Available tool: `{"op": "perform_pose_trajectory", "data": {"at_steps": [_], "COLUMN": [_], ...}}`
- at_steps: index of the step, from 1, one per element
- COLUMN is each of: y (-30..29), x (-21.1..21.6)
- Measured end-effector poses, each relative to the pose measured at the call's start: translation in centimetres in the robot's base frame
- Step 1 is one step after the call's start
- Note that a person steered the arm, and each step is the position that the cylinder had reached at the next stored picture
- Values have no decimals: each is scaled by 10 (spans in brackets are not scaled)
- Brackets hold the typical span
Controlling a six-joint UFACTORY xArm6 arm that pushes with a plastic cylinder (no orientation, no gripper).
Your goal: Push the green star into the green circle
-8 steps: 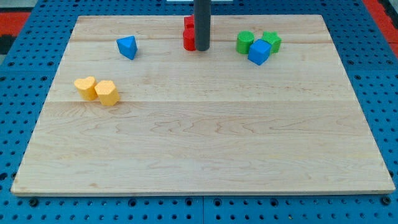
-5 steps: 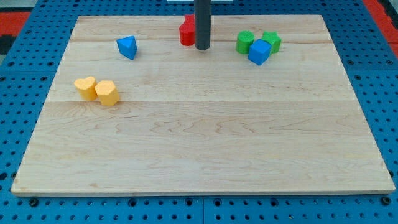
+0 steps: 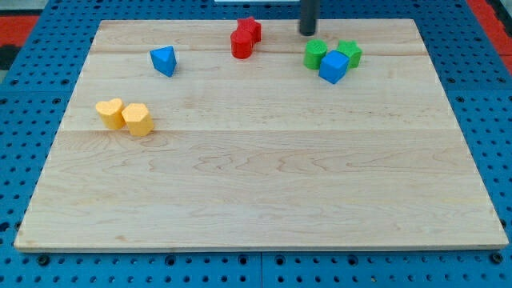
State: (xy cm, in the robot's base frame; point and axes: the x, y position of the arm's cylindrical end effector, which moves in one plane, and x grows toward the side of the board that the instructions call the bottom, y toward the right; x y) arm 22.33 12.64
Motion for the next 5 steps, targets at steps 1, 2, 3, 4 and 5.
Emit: {"op": "perform_pose_trajectory", "data": {"at_steps": [1,2,3,4,5], "y": [86,90,39,-2,-45], "x": [40,62,53,36,28]}}
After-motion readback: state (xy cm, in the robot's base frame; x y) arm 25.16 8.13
